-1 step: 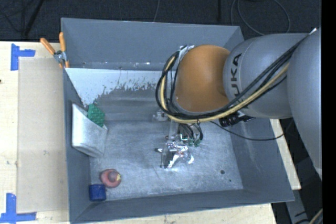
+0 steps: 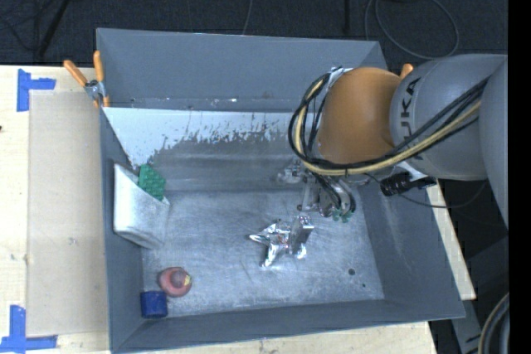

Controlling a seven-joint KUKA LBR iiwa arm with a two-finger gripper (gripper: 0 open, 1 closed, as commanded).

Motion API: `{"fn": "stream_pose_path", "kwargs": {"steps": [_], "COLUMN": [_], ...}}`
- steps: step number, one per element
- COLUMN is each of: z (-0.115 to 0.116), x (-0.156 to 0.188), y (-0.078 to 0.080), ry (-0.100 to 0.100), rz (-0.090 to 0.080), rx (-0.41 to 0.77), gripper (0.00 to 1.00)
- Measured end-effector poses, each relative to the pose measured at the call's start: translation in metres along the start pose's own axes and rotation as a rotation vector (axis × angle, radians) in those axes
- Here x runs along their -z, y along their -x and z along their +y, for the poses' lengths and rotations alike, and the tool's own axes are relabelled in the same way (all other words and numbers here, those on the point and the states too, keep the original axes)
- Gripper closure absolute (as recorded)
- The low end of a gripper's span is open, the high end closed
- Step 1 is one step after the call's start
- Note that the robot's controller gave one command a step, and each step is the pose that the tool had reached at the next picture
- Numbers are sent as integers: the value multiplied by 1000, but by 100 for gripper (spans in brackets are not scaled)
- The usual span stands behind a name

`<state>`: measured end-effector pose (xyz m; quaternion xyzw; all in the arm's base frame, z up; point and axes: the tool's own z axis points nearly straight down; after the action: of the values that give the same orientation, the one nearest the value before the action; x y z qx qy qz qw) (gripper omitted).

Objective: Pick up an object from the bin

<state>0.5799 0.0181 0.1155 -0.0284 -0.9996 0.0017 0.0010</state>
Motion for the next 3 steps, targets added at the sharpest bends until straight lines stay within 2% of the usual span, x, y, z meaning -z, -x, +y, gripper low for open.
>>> {"fn": "stream_pose_path", "kwargs": {"steps": [1, 2, 3], "z": [-9, -10, -16], "x": [-43, -39, 76], "y": [-16, -13, -33], "ry": [4, 5, 3], "rz": [-11, -17, -9], "rx": [165, 160, 161], "gripper": [0, 100, 100]}}
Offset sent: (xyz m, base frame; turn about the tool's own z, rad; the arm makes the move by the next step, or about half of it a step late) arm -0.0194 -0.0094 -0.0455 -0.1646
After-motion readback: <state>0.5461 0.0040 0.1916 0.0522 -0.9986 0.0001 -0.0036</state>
